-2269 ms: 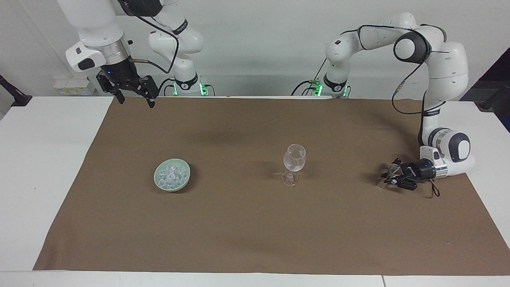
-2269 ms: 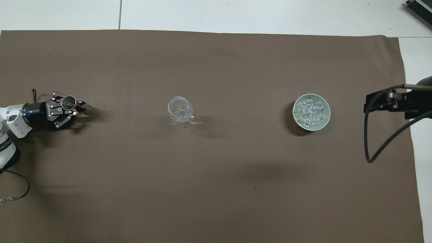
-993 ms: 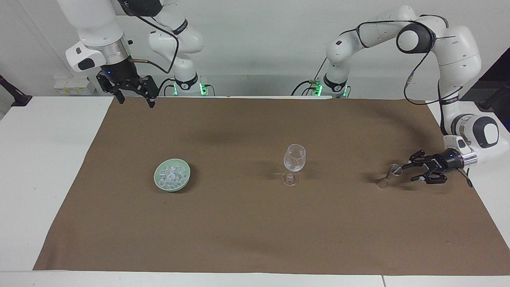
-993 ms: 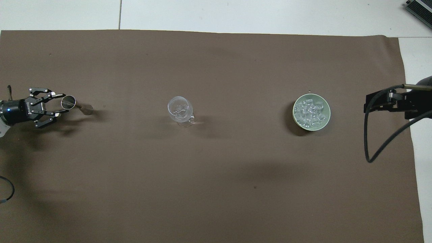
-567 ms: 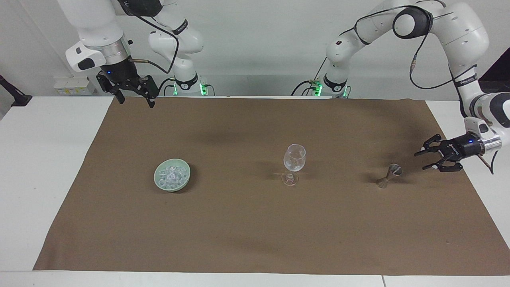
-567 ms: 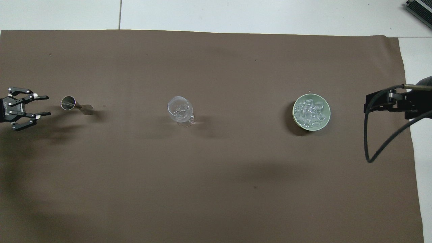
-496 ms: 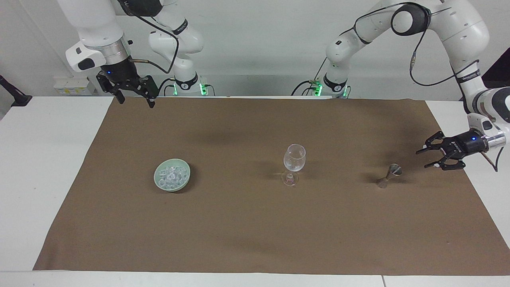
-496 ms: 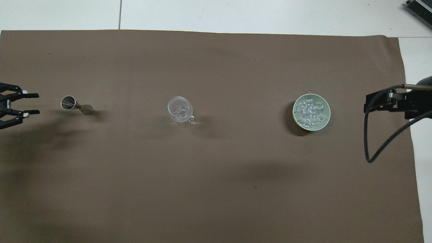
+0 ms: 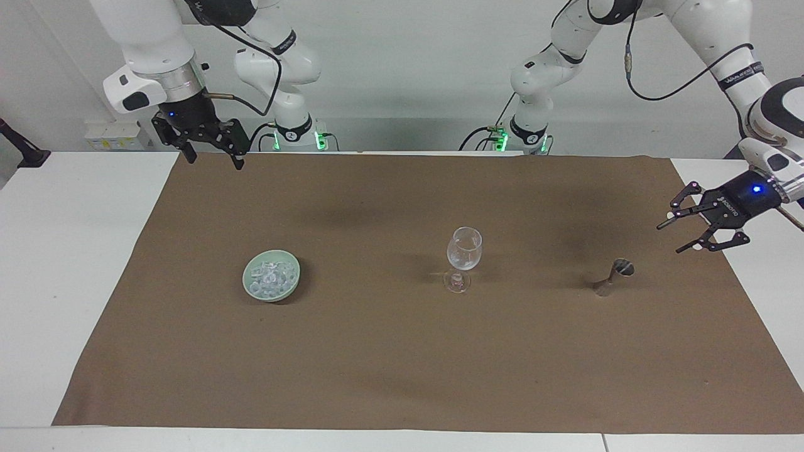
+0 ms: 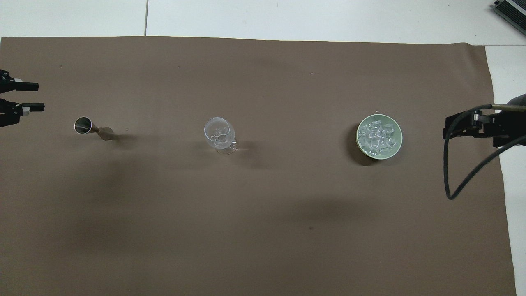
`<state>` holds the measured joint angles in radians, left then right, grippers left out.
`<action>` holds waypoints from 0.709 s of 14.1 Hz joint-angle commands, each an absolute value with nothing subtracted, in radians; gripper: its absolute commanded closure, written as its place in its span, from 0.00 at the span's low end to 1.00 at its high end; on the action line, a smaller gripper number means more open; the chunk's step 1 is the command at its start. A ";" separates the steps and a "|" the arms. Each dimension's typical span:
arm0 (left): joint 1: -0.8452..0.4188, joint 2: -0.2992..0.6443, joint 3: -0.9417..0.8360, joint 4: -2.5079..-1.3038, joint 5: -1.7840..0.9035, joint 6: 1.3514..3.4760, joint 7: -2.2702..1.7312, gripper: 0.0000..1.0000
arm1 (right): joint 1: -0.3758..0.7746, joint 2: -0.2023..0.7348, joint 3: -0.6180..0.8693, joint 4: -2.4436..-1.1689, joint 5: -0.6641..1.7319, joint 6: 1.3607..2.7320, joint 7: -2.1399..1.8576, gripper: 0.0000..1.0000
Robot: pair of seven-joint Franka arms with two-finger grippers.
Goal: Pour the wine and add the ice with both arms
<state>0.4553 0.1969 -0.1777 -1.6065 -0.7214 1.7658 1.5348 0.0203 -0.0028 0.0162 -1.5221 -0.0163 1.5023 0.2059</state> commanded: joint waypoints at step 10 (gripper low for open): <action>0.249 -0.009 -0.161 -1.701 -0.298 1.824 0.345 0.23 | 0.050 0.021 0.028 -1.794 -0.003 1.874 0.169 0.00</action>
<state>0.2726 0.0437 -0.1781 -1.6617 -0.3487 1.8420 0.5134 0.0374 0.0224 0.0274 -1.7205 -0.0157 1.7987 0.2042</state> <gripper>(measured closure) 0.286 0.000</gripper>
